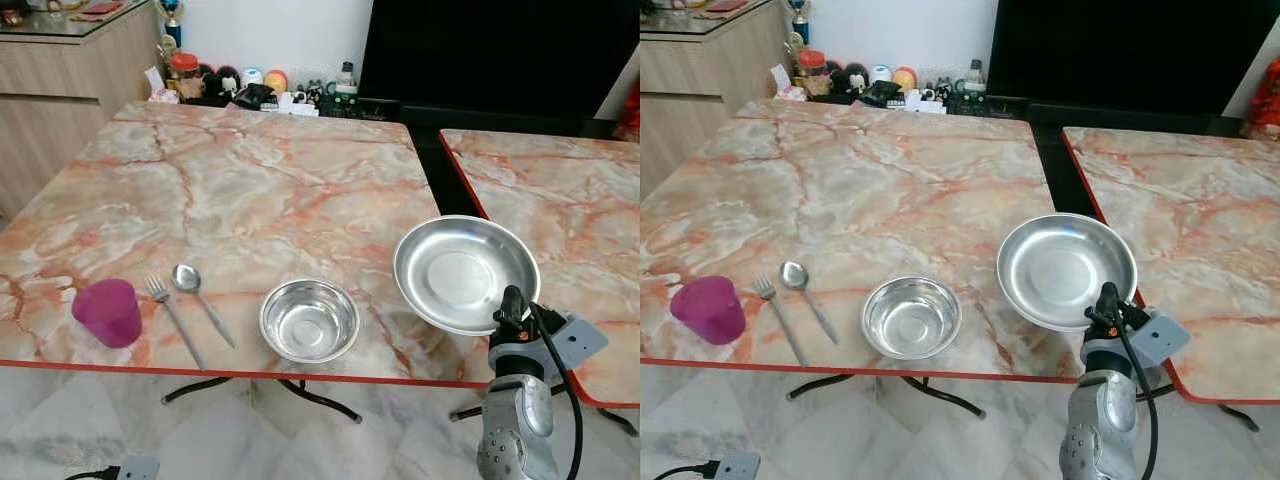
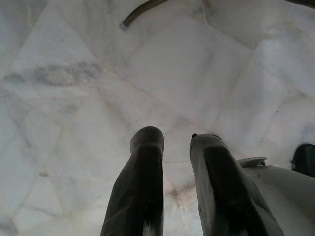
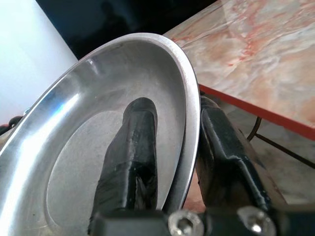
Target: Setting the table
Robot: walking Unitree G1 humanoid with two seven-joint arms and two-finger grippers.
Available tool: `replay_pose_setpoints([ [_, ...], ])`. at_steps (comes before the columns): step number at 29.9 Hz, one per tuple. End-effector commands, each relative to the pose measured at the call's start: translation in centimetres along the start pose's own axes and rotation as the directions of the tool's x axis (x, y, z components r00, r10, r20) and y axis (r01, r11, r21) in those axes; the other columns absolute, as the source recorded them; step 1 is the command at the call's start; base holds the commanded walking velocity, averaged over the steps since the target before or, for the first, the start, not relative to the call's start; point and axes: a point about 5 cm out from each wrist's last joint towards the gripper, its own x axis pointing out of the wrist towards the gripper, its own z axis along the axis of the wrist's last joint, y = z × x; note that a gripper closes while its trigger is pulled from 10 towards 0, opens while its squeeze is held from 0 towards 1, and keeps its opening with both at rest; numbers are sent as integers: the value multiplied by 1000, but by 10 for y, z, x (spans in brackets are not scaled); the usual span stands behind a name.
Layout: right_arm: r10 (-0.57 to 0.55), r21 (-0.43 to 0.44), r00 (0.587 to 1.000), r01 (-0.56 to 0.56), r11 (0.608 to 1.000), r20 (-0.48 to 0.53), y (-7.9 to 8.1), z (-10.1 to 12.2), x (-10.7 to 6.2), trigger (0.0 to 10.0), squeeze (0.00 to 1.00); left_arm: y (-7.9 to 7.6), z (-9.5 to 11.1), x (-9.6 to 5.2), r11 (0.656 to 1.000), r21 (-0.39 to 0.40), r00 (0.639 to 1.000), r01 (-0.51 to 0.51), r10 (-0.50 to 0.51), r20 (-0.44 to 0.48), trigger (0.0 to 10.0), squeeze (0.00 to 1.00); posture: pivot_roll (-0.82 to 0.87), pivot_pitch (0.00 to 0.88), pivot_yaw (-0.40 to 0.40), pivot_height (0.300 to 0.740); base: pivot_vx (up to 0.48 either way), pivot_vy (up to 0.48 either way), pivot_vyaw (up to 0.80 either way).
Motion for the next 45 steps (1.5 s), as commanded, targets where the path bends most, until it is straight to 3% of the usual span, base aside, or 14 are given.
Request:
replay_pose_setpoints([
  [1, 11, -7, 998, -11, 1000, 64, 1, 15, 4, 10000, 0, -4, -5, -1, 1000, 6, 1000, 8, -8, -15, 10000, 0, 100, 72, -66, 740, 0, -416, 0],
  [29, 13, -17, 998, -12, 1000, 58, 4, 12, 8, 10000, 0, -2, -2, 0, 1000, 9, 1000, 5, -4, -12, 10000, 0, 105, 19, -57, 740, 0, -458, 0],
  [45, -28, -29, 998, 30, 999, 62, -6, 13, 5, 10000, 0, -4, -4, 0, 1000, 6, 1000, 8, -8, -17, 10000, 0, 89, 62, -55, 740, 0, -461, 0],
])
